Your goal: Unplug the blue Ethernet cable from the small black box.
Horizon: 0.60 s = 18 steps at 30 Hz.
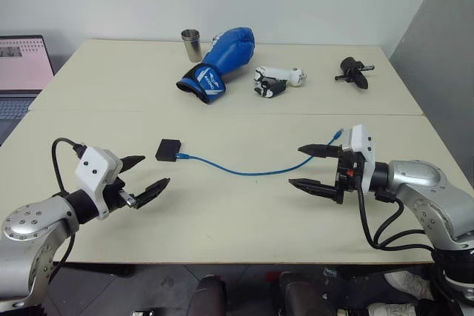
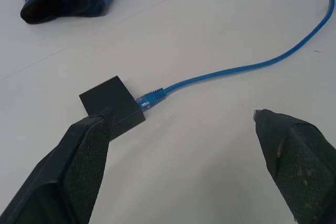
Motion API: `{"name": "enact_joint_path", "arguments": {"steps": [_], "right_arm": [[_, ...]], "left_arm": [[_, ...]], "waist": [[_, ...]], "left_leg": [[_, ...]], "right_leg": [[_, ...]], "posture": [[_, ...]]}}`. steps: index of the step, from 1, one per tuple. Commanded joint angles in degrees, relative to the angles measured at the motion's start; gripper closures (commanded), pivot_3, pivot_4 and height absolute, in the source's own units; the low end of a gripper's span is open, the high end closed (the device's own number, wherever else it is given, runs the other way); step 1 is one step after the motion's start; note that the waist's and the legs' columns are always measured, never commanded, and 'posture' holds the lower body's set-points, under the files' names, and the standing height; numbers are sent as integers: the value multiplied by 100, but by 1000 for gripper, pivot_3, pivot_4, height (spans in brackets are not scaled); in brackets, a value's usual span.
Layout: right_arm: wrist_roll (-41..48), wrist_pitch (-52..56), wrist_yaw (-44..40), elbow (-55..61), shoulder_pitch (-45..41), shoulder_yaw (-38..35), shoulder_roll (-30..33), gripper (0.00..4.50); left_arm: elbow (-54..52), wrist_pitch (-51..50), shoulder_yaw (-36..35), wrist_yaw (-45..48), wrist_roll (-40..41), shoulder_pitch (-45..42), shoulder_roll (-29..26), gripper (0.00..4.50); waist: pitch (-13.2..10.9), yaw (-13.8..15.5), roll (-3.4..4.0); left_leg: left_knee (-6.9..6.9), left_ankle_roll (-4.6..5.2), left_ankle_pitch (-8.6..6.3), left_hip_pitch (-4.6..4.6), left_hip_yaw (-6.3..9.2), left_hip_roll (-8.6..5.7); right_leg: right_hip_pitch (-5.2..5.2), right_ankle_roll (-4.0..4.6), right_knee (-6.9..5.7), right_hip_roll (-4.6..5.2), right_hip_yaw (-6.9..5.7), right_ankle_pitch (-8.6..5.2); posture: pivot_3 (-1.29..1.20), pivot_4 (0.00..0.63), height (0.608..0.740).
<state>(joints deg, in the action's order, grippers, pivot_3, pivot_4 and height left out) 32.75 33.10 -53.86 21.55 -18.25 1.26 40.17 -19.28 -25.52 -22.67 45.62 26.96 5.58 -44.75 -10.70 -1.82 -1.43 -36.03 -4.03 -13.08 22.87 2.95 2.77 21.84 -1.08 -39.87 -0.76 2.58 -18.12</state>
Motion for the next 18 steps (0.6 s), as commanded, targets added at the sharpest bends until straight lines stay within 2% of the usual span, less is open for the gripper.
{"name": "enact_joint_path", "arguments": {"steps": [1,13,18], "right_arm": [[59,-36,2,129,-79,-185,54,62],[-77,-144,-85,-1,-193,77,-59,62],[-617,-346,186,-373,-718,940,-838,62]], "left_arm": [[-31,124,-105,18,37,-64,-3,0],[-97,62,-206,70,15,160,-39,0],[379,287,-400,353,125,4,-132,0]], "waist": [[0,0,0],[0,-4,0],[0,-26,0]], "left_leg": [[0,0,0,0,0,0],[0,0,0,0,0,1],[0,0,0,-2,1,4]], "right_leg": [[0,0,0,0,0,0],[1,0,0,0,1,0],[5,0,-4,-3,0,0]], "posture": [[0,150,740],[0,150,740],[0,150,740]]}}
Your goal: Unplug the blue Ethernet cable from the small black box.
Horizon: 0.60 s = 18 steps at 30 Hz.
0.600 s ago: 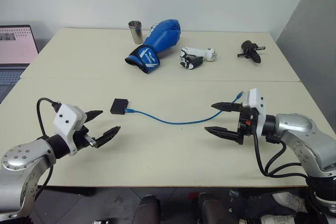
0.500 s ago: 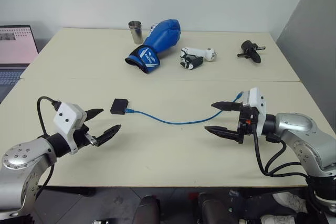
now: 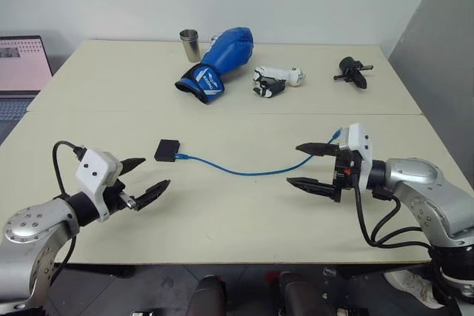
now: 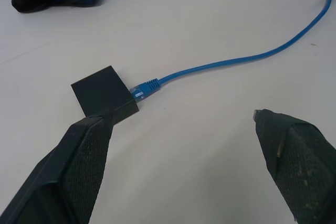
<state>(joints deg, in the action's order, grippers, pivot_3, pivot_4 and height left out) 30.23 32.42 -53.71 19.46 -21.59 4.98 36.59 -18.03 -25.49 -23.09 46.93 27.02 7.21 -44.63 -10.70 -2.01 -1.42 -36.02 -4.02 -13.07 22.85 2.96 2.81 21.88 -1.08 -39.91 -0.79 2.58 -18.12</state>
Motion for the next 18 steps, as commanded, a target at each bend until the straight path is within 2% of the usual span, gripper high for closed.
{"name": "enact_joint_path", "arguments": {"steps": [1,6,10,16,18], "right_arm": [[-593,-399,269,-334,-521,807,-715,62],[-1836,-837,987,-1693,-1280,1897,-1938,62],[-2511,-1066,1387,-2990,-1815,2360,-2773,62],[-2921,-1260,1649,-4376,-2262,2313,-3404,62],[-3013,-1289,1688,-4588,-2332,2278,-3484,432]], "left_arm": [[366,330,-368,319,90,-168,-208,0],[744,503,-440,840,117,-130,-452,0],[875,594,-392,1111,56,-124,-601,0],[829,676,-305,1223,14,-88,-581,0],[814,687,-275,1259,26,-91,-577,0]], "waist": [[0,-19,0],[0,-36,1],[0,-28,0],[1,5,-3],[1,3,-2]], "left_leg": [[0,0,0,0,0,2],[1,0,0,10,-7,2],[3,-1,0,17,-8,2],[4,-1,0,19,-8,0],[4,-1,0,19,-7,0]], "right_leg": [[3,0,-3,-2,0,0],[20,2,-6,-5,3,1],[28,31,-6,-2,0,18],[30,32,-7,1,-2,19],[30,32,-7,2,-2,19]], "posture": [[0,150,740],[0,150,740],[0,150,740],[0,150,740],[0,150,740]]}}
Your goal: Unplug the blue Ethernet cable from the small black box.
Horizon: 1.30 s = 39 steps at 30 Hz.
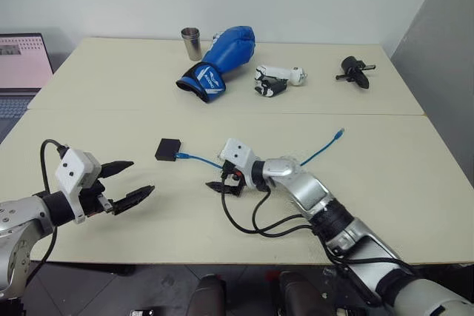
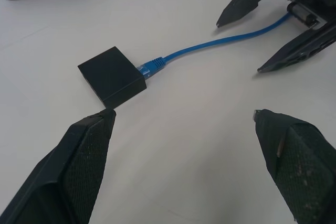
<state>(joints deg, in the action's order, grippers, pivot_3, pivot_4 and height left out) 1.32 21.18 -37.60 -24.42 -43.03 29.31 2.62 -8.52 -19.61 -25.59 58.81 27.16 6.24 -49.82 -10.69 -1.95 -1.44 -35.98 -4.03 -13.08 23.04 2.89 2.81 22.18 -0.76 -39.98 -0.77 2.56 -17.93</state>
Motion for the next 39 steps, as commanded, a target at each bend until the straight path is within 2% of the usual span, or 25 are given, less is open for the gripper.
{"name": "enact_joint_path", "arguments": {"steps": [1,10,16,24,28,33,39], "right_arm": [[-141,-161,81,-264,-206,-180,-120,517],[-80,499,-186,-99,-178,-375,-204,2847],[-152,588,-292,267,49,-599,407,4485],[244,1431,-915,2596,1541,-1390,2452,4485],[662,1959,-1186,3892,2336,-1617,3139,4485],[806,2113,-963,4633,2646,-1460,3026,4485],[662,1796,-702,4443,2402,-1312,2689,3211]], "left_arm": [[-139,101,-17,89,19,2,-57,0],[-142,147,113,225,-6,-40,-39,0],[-159,217,370,248,-34,-166,2,0],[-116,238,682,279,-7,-404,35,0],[49,277,849,376,-28,-599,31,0],[135,257,1047,466,-8,-819,63,0],[-38,189,1125,484,29,-779,99,0]], "waist": [[0,-7,0],[1,-9,0],[0,7,0],[1,87,-1],[0,59,1],[-1,-64,2],[-2,-112,2]], "left_leg": [[0,0,0,-1,-1,0],[1,0,0,-3,1,2],[1,1,0,-2,1,0],[-2,1,0,3,2,-17],[1,1,0,0,3,-11],[2,2,0,-6,3,2],[0,1,0,-4,2,1]], "right_leg": [[0,0,0,0,1,0],[0,0,-5,-1,0,0],[0,0,-5,-1,-1,0],[-10,-3,4,18,-5,-1],[-11,-8,5,13,-5,-4],[-10,-31,1,-1,4,-18],[-8,-32,1,-7,4,-19]], "posture": [[0,150,740],[0,150,740],[0,150,740],[0,150,740],[0,150,740],[0,150,740],[0,150,740]]}}
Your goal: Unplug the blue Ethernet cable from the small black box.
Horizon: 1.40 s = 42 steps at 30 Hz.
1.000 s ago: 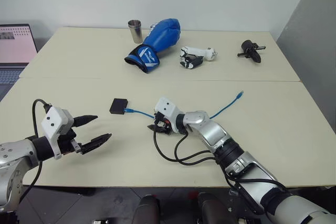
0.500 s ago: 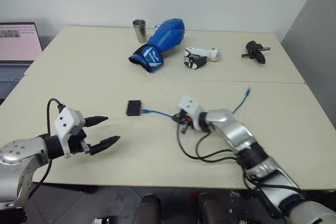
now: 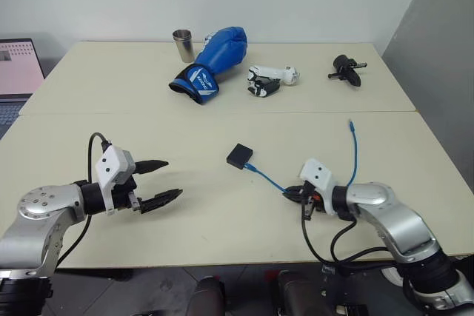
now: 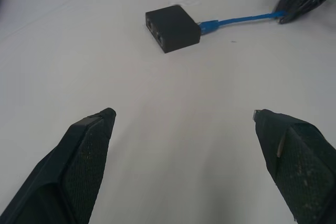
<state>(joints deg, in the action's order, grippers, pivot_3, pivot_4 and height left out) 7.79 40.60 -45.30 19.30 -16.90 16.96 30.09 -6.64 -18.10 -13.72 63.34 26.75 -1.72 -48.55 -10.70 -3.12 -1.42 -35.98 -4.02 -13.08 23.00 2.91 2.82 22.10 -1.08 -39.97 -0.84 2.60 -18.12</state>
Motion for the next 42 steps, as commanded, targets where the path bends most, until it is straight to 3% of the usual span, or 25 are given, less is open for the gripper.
{"name": "enact_joint_path", "arguments": {"steps": [1,6,15,21,24,30,33,35,42], "right_arm": [[34,-131,95,56,-271,-89,-93,3006],[-45,-158,378,-205,-593,-34,-388,1882],[-522,-576,1152,-1515,-1046,354,-1406,1882],[-739,-767,1355,-1975,-1183,467,-1693,1882],[-755,-777,1365,-2030,-1184,439,-1736,2304],[-800,-824,1227,-2088,-1230,520,-1706,3803],[-926,-1098,1155,-2059,-1289,613,-1578,4338],[-1069,-1400,1090,-2004,-1343,699,-1442,4364],[-1935,-3895,908,-1775,-1783,1071,-747,4370]], "left_arm": [[-241,36,-70,33,74,39,-28,0],[-308,28,-71,12,84,123,-2,0],[-313,2,57,18,83,7,71,0],[-315,-65,84,3,107,-77,70,0],[-371,-147,89,-60,123,-86,91,0],[-422,-366,100,-241,110,-99,160,0],[-409,-615,97,-354,201,-175,227,0],[-404,-828,68,-404,318,-235,274,0],[-230,-2881,-333,-743,1983,-927,543,0]], "waist": [[0,12,0],[0,21,-1],[0,21,0],[0,20,0],[0,18,0],[0,20,0],[0,20,0],[0,20,0],[-1,29,0]], "left_leg": [[0,0,0,2,0,-1],[-1,0,0,1,-2,-3],[0,0,0,3,-2,-3],[0,0,0,2,-2,-3],[0,0,0,1,-1,-2],[0,0,0,1,0,-2],[0,0,0,1,0,-3],[-1,0,0,1,0,-4],[-3,0,0,5,3,-4]], "right_leg": [[0,0,1,1,0,0],[1,0,0,5,1,0],[4,2,-1,4,1,1],[4,2,-2,4,1,2],[4,2,-3,3,0,2],[2,3,-4,4,0,2],[2,2,-4,4,0,2],[2,2,-4,4,-1,2],[4,0,-3,3,-5,1]], "posture": [[0,150,740],[0,150,740],[0,150,740],[0,150,740],[0,150,740],[0,150,740],[0,150,740],[0,150,740],[0,150,740]]}}
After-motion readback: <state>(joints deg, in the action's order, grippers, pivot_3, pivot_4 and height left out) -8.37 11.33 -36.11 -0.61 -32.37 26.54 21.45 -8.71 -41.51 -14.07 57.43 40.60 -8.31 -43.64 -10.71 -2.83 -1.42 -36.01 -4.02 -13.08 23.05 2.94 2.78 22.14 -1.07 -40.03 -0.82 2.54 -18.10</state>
